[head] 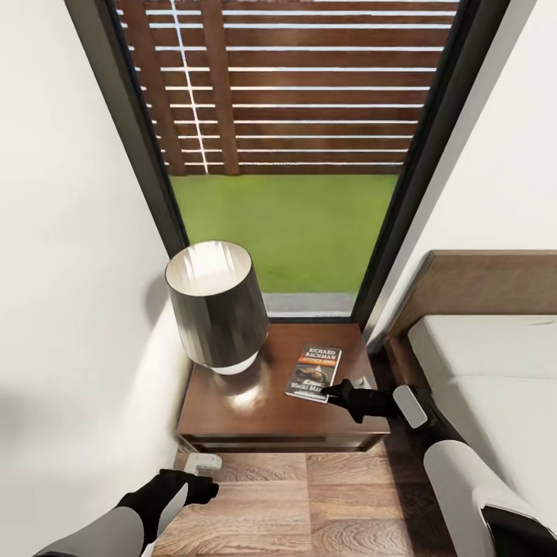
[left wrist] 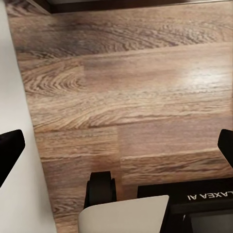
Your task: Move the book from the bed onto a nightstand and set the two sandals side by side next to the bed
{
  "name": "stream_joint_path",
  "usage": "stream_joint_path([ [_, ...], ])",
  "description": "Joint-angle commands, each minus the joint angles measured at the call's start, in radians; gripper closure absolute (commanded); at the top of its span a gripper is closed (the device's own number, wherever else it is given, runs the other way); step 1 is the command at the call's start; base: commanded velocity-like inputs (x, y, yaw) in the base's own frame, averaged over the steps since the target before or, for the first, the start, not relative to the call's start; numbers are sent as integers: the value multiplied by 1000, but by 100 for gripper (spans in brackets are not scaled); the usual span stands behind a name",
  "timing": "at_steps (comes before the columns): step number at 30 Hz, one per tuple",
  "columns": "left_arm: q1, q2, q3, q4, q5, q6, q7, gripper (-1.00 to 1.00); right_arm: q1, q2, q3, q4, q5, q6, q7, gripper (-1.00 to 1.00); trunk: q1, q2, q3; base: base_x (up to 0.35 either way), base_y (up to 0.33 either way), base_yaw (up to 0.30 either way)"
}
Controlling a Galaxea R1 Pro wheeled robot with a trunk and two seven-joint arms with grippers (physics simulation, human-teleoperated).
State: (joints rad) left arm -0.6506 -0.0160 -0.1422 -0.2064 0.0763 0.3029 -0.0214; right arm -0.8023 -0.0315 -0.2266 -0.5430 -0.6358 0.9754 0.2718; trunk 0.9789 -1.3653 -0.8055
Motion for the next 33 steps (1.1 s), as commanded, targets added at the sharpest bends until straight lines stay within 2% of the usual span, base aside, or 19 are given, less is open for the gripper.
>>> stream_joint_path([
  [1, 0, 1, -8, -2, 8, 5, 0, -100, -1, 1, -5, 0, 9, 5, 9, 100, 4, -8, -4, 0, 0, 0],
  [6, 0, 1, -8, -2, 8, 5, 0, -100, 0, 1, -5, 0, 9, 5, 8, 100, 23, -43, -20, 0, 0, 0],
  [18, 0, 1, -8, -2, 8, 5, 0, -100, -1, 1, -5, 0, 10, 5, 8, 100, 23, -43, -20, 0, 0, 0],
  [28, 0, 1, -8, -2, 8, 5, 0, -100, 0, 1, -5, 0, 9, 5, 8, 100, 61, -113, -51, 0, 0, 0],
  [33, 0, 1, -8, -2, 8, 5, 0, -100, -1, 1, -5, 0, 9, 5, 7, 100, 61, -113, -51, 0, 0, 0],
])
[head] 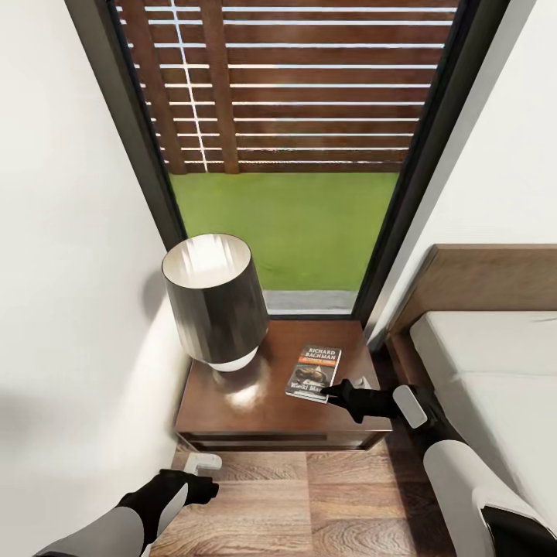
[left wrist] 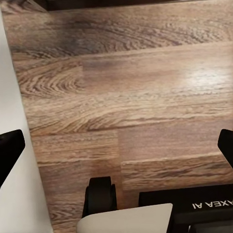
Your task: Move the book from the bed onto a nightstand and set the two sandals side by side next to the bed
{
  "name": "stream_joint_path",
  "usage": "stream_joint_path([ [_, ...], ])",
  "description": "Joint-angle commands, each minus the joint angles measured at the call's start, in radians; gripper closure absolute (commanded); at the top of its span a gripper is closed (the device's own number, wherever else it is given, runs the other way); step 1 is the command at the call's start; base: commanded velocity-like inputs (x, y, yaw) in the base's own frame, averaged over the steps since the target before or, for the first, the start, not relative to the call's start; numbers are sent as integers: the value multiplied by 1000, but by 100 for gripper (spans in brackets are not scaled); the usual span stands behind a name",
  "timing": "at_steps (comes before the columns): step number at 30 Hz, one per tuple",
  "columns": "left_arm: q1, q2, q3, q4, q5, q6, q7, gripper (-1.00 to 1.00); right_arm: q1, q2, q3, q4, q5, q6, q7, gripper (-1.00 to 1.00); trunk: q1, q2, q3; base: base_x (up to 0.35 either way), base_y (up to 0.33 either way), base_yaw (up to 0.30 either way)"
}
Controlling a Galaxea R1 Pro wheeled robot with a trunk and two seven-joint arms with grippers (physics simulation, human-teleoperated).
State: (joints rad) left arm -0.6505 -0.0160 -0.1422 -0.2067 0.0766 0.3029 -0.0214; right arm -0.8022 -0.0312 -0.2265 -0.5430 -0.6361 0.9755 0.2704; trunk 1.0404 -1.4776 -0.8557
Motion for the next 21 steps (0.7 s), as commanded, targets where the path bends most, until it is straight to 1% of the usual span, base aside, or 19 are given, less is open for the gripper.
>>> stream_joint_path([
  [1, 0, 1, -8, -2, 8, 5, 0, -100, -1, 1, -5, 0, 9, 5, 9, 100, 0, 0, -1, 0, 0, 0],
  [10, 0, 1, -8, -2, 7, 5, 0, -100, -1, 0, -5, 0, 10, 5, 9, 100, 0, 0, -1, 0, 0, 0],
  [17, 0, 1, -8, -2, 8, 5, 0, -100, -1, -1, -5, 0, 10, 5, 9, 100, 27, -49, -23, 0, 0, 0],
  [21, 0, 1, -8, -2, 8, 5, 0, -100, -1, -1, -5, 0, 10, 5, 9, 100, 27, -49, -23, 0, 0, 0],
])
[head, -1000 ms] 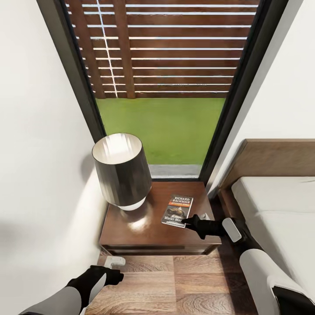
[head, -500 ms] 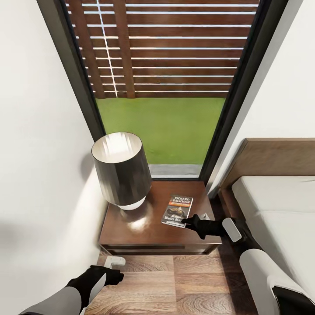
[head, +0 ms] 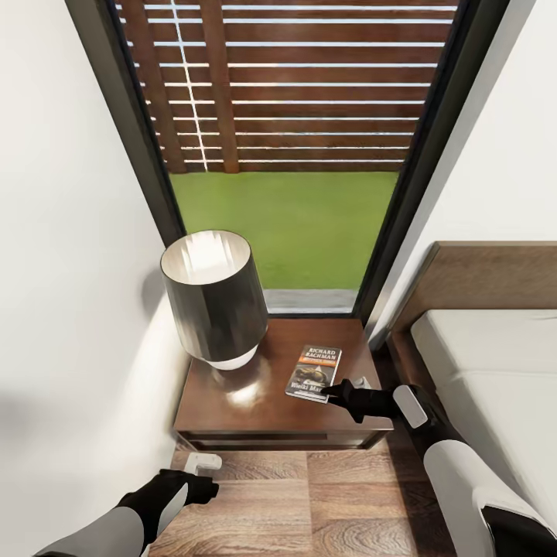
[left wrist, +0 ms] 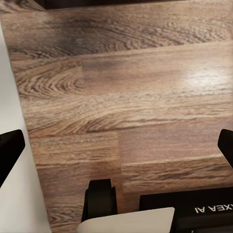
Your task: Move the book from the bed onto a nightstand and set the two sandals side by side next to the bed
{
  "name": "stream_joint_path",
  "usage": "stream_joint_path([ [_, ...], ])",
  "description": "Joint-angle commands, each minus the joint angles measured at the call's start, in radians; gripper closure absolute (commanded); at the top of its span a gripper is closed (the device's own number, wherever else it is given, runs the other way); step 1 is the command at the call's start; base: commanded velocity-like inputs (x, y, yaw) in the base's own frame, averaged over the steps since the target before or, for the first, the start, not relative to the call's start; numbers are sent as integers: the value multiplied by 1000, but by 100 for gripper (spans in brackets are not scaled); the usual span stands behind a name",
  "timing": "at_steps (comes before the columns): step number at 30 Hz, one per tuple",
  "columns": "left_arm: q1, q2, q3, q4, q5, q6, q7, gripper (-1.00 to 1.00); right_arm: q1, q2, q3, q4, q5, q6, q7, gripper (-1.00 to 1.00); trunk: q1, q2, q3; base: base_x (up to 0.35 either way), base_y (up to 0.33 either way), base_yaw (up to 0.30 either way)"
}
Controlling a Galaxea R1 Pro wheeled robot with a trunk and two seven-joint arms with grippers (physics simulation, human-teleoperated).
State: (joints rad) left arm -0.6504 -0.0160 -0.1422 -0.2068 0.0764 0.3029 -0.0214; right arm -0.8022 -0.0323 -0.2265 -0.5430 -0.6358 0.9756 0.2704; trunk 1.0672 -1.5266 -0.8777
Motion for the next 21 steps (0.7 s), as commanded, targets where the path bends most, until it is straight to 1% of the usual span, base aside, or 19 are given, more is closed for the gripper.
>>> stream_joint_path([
  [1, 0, 1, -8, -2, 8, 5, 0, -100, -1, 1, -5, 0, 10, 5, 9, 100, 0, 0, -1, 0, 0, 0],
  [10, 0, 1, -8, -2, 8, 5, 0, -100, -1, 0, -5, 0, 10, 5, 9, 100, 0, 0, -1, 0, 0, 0],
  [19, 0, 1, -9, -2, 7, 5, 0, -100, -1, 1, -5, 0, 10, 5, 9, 100, 34, -63, -29, 0, 0, 0],
  [21, 0, 1, -9, -2, 7, 5, 0, -100, -1, 1, -5, 0, 10, 5, 9, 100, 34, -63, -29, 0, 0, 0],
])
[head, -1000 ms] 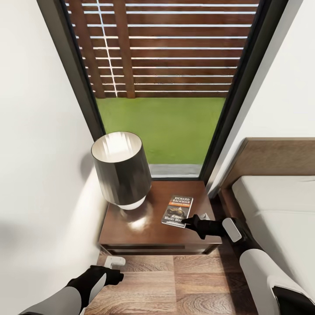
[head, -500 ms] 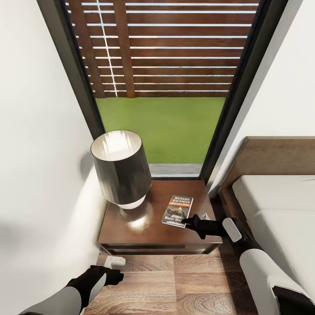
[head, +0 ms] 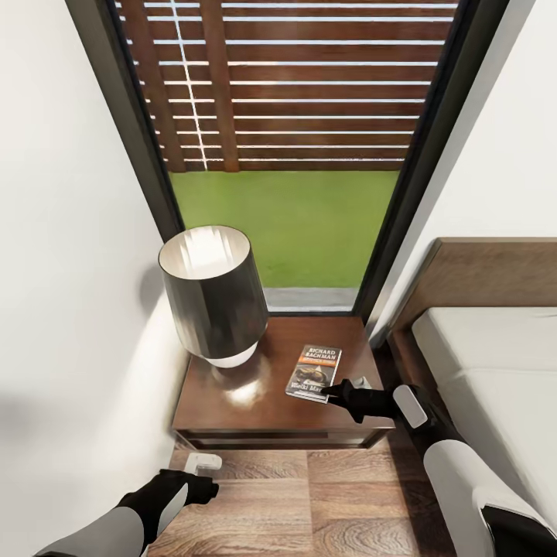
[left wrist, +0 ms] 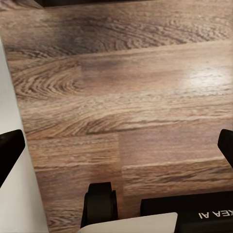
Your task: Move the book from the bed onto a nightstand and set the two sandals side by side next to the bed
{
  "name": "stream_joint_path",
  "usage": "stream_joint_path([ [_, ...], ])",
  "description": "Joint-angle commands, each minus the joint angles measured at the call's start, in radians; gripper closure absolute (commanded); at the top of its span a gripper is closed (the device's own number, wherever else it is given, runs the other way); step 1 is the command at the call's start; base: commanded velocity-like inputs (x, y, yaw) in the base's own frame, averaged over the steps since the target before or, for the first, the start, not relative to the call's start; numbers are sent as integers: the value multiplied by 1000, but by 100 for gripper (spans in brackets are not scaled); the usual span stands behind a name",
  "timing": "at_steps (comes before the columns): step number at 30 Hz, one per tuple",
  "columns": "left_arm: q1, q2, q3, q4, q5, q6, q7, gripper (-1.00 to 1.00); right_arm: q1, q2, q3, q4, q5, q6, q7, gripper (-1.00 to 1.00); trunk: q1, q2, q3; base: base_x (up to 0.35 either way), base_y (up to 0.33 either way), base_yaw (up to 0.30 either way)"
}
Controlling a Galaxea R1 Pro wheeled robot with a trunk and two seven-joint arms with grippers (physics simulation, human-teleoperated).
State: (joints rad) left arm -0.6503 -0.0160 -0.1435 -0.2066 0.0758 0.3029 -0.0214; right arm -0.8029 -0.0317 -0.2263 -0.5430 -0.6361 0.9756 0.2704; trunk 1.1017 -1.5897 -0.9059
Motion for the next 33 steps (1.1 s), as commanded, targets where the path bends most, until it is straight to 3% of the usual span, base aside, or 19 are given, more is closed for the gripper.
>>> stream_joint_path([
  [1, 0, 1, -8, -2, 8, 5, 0, -100, -1, 0, -5, 0, 10, 5, 9, 100, 0, 0, -1, 0, 0, 0],
  [17, 0, 1, -8, -2, 8, 5, 0, -100, 0, 0, -5, 1, 10, 5, 9, 100, 0, 0, -1, 0, 0, 0],
  [26, 0, 1, -9, -2, 7, 5, 0, -100, 0, 0, -5, 1, 10, 5, 9, 100, 34, -63, -29, 0, 0, 0],
  [33, 0, 1, -10, -2, 7, 5, 0, -100, 0, 0, -5, 2, 10, 5, 9, 100, 34, -63, -29, 0, 0, 0],
])
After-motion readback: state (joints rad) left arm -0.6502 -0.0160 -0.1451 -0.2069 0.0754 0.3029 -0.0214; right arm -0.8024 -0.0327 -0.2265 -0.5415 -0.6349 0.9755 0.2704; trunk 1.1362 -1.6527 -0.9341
